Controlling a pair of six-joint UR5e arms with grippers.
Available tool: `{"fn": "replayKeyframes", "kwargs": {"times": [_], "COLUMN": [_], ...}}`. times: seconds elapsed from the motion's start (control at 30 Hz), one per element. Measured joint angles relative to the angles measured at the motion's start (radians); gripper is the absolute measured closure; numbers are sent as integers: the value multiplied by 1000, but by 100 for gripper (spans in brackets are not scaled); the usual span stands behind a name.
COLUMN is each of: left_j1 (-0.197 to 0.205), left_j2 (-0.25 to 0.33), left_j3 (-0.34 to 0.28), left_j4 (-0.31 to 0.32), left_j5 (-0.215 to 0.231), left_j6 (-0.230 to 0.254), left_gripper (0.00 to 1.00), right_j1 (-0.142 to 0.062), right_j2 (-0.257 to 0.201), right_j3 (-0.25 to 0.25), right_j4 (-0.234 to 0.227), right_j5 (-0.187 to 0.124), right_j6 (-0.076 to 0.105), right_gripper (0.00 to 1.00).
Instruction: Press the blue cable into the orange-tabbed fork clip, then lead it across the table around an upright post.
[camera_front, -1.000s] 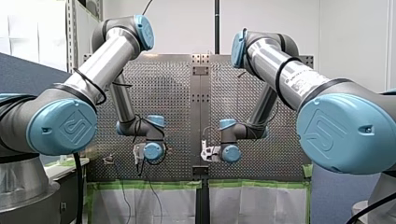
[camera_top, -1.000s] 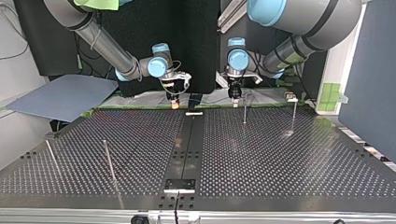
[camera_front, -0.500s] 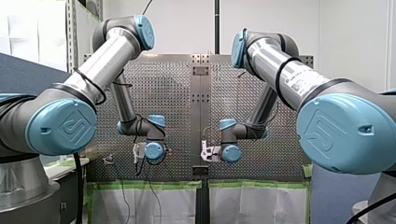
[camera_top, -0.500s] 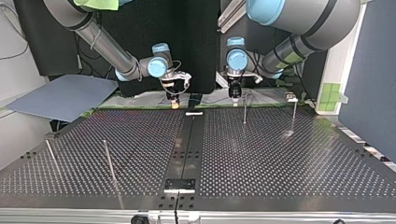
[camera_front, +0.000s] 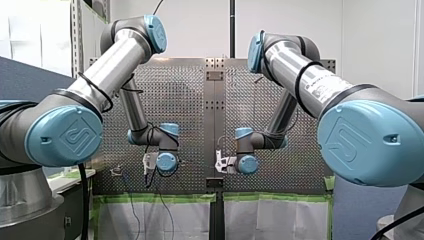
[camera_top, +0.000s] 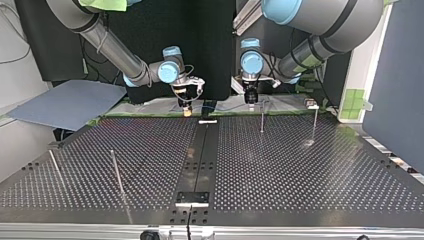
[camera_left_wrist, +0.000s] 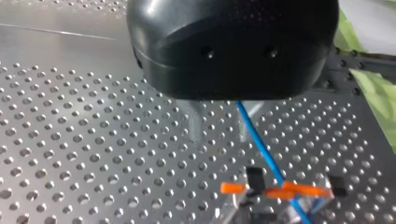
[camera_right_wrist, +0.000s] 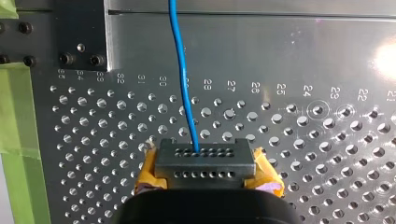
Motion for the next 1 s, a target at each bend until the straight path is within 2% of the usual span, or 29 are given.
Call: {"fn": "replayKeyframes", "kwargs": {"times": [0.03, 0.43, 0.7, 0.8, 1.0], "left_j1": [-1, -2, -16, -29, -54], "left_j2": [0, 0, 1, 1, 3], "left_j3": [0, 4, 38, 62, 106], "left_j4": [-1, -24, -84, -114, -170], "left_j5": [-7, -27, -25, -27, -35], "left_j6": [1, 16, 30, 36, 37], "left_gripper": [100, 100, 100, 100, 100], "right_j1": [0, 0, 1, 2, 3], "right_j2": [0, 0, -1, -2, -19], "right_j3": [0, 0, -4, -15, -38], "right_j4": [0, 0, 5, 23, 75], "right_j5": [0, 0, 0, 2, 14], "right_j6": [0, 0, -1, -5, -27], "right_gripper": [100, 100, 100, 100, 100]}}
